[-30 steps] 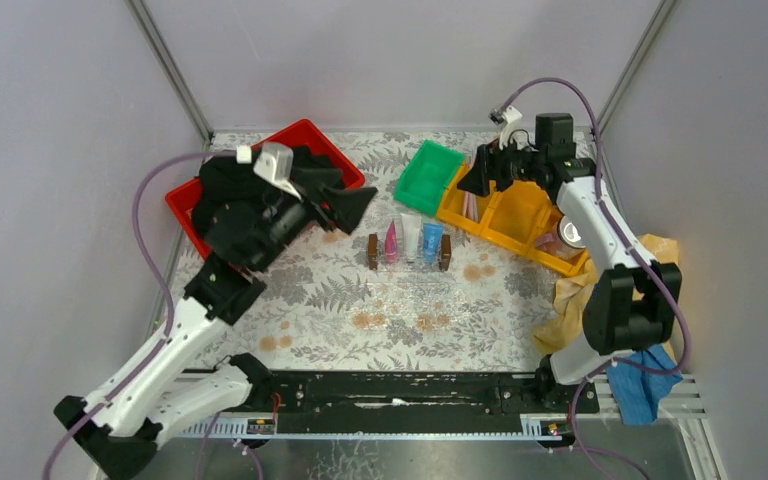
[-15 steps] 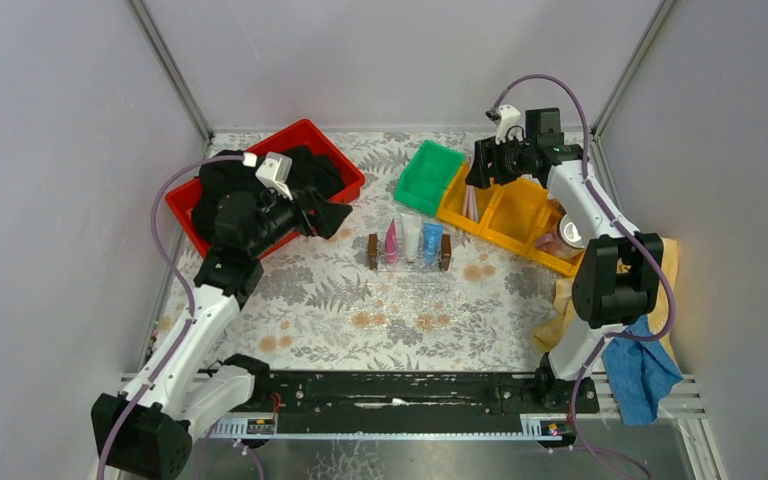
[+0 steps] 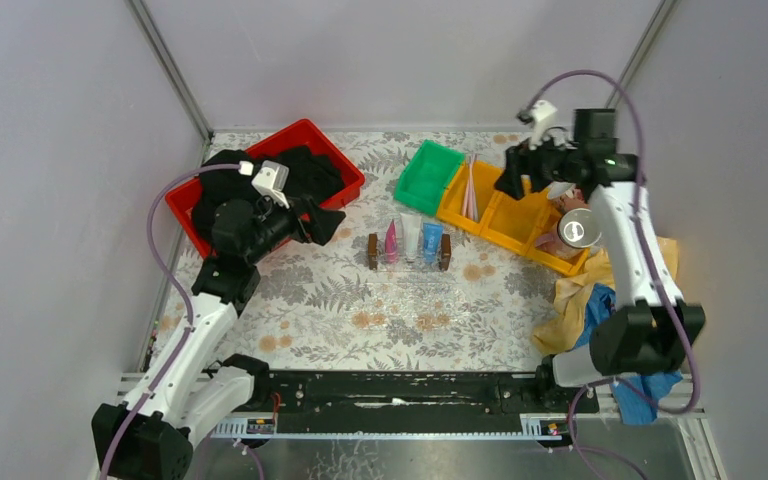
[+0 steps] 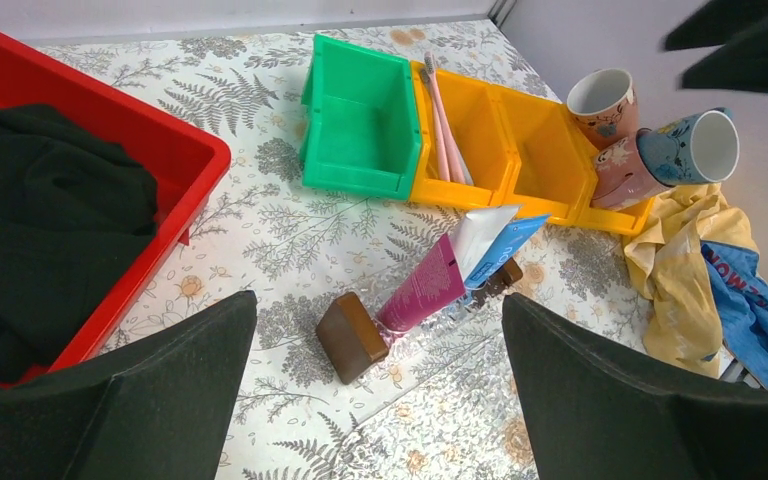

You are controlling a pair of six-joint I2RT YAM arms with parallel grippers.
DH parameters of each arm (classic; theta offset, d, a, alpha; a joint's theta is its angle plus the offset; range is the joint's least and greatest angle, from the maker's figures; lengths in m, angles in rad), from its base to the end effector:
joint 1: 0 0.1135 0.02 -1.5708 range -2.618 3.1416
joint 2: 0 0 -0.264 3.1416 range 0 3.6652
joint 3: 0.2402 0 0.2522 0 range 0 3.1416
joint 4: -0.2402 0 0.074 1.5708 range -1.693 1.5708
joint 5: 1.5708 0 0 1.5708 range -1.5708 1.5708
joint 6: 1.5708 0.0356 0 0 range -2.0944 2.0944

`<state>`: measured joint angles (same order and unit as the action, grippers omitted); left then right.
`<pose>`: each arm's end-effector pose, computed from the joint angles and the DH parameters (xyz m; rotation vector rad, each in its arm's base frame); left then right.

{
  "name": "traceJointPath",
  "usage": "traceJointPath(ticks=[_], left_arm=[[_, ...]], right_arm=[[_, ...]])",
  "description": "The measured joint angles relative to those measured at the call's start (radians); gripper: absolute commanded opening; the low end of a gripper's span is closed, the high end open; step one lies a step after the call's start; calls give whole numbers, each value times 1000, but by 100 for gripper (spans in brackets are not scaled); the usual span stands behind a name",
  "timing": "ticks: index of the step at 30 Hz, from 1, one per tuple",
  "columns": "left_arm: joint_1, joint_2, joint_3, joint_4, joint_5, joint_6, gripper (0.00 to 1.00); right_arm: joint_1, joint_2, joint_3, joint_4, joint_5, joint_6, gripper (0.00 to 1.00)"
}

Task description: Prepare toiletry sets of a toothbrush and toothpaste on the tray

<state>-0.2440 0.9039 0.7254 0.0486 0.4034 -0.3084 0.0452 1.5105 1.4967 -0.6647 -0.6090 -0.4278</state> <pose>0.2045 -0.0653 0.3227 0.2533 1.7295 -0.7503 0.3289 0.0353 0.3689 -0.8075 1.9888 0.4619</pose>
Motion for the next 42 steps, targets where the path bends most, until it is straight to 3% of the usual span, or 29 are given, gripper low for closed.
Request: traceJointPath(ticks=[6, 13, 42], left_arm=[[15, -13, -10, 4, 23, -5, 100], [27, -21, -23, 11, 48, -16, 100], [31, -29, -23, 11, 49, -17, 100]], right_arm=[[-181, -212, 14, -135, 35, -63, 78], [-284, -285, 15, -268, 122, -93, 79], [-296, -207, 89, -403, 144, -252, 81]])
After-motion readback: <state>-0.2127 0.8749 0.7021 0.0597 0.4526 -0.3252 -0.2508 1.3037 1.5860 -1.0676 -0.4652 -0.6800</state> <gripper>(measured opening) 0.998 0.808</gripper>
